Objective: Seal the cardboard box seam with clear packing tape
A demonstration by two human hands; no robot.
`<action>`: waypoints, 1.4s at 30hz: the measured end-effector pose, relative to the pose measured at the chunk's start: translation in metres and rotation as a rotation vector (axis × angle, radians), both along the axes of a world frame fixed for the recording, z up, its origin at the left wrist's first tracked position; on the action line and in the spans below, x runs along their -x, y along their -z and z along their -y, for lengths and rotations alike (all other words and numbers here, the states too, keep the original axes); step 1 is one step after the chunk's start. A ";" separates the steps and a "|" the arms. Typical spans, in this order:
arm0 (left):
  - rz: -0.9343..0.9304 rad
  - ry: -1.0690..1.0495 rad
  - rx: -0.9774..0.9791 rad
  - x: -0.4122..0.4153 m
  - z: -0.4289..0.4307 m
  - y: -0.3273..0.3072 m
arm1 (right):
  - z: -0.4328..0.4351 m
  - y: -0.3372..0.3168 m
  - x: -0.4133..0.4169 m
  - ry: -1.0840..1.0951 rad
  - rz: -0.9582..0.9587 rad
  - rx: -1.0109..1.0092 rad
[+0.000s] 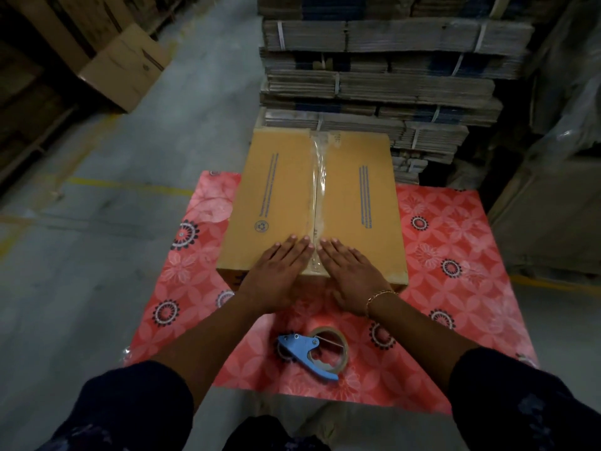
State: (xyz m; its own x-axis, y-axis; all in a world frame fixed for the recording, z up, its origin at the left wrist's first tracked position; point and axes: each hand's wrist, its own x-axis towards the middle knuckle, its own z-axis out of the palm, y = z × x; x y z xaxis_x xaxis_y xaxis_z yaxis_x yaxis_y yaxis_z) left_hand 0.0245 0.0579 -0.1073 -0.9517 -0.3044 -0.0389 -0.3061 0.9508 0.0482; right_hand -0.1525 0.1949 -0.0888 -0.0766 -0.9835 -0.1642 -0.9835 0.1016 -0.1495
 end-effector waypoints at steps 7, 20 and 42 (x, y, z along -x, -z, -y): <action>-0.394 -0.853 -0.324 -0.056 0.055 -0.008 | -0.037 -0.014 0.051 0.927 0.522 0.383; -0.532 -0.972 -0.962 -0.119 0.091 -0.009 | -0.020 0.004 0.016 1.038 0.908 0.248; -0.425 -0.237 -0.223 -0.100 0.080 -0.018 | -0.107 0.063 -0.097 1.338 0.697 -0.289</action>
